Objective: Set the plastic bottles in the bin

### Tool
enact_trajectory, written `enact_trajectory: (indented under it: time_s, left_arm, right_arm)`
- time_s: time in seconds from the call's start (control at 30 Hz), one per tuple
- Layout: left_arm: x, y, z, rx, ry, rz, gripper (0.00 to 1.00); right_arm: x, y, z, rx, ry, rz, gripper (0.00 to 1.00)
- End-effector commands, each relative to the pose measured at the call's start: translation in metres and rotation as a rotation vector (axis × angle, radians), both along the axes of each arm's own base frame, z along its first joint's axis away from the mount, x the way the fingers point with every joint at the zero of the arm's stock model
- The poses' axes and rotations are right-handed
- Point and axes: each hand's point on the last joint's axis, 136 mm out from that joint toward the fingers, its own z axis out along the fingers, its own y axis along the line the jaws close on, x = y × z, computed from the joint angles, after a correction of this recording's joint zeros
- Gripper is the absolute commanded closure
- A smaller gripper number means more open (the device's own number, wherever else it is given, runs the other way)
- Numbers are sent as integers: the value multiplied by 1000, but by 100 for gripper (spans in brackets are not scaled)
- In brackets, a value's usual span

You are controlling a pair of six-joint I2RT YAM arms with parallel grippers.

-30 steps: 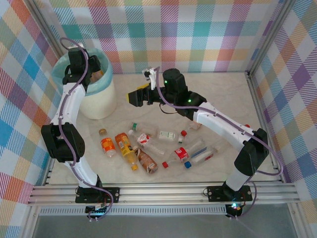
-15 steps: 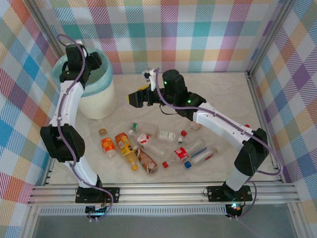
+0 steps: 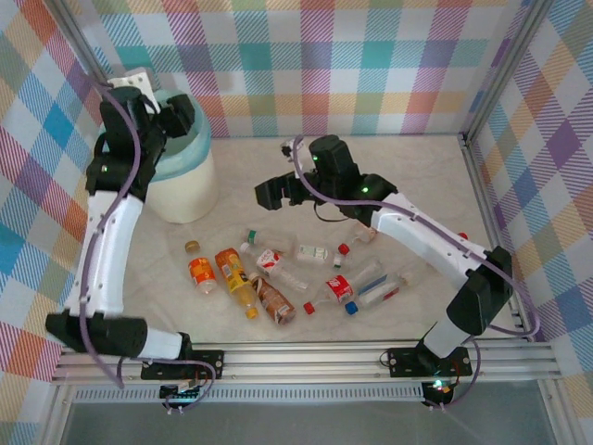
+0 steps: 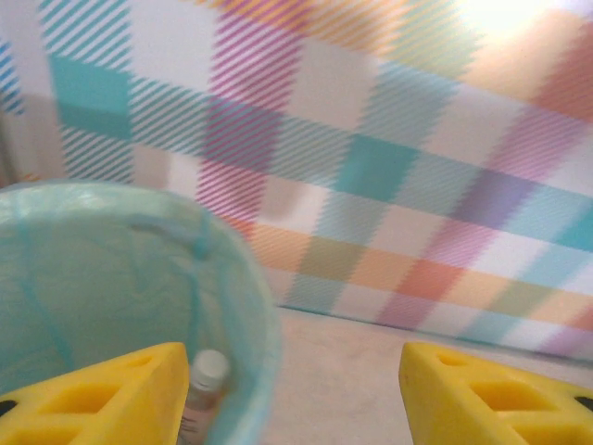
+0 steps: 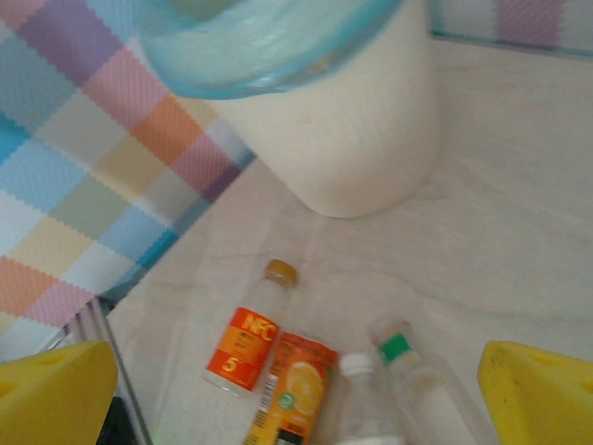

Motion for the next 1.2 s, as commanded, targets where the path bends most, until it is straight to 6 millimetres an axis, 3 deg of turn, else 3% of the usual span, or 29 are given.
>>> enact_trajectory:
  time_s: [0.0,0.17,0.3,0.5,0.67,0.9,1.03,1.17]
  left_arm:
    - [-20,-40,-19,82,29,-108,38]
    - [-53,-110,-43,128,29,-339,38]
    - [-79,-158,-67,132,25,-540,38]
    - [-101,-206,-114,201,110,-734,38]
    - [-118,-235,-148,237,152,-865,36]
    - [-126,-268,-191,250,211,-963,34]
    - [-118,-282,-197,226,212,-961,34]
    - [-113,-287,-201,217,215,-950,33]
  right_arm:
    - [11,-48,-17,-90,63,-163,0]
    - [16,-99,-41,-122,187,-315,0]
    - [7,-137,-59,-161,266,-403,0]
    - [-13,-188,-99,-265,374,-552,0]
    - [-29,-219,-132,-357,476,-623,1]
    - [-16,-234,-174,-243,634,-752,5]
    - [5,-229,-199,-194,701,-808,5]
    - [30,-224,-211,-172,712,-842,6]
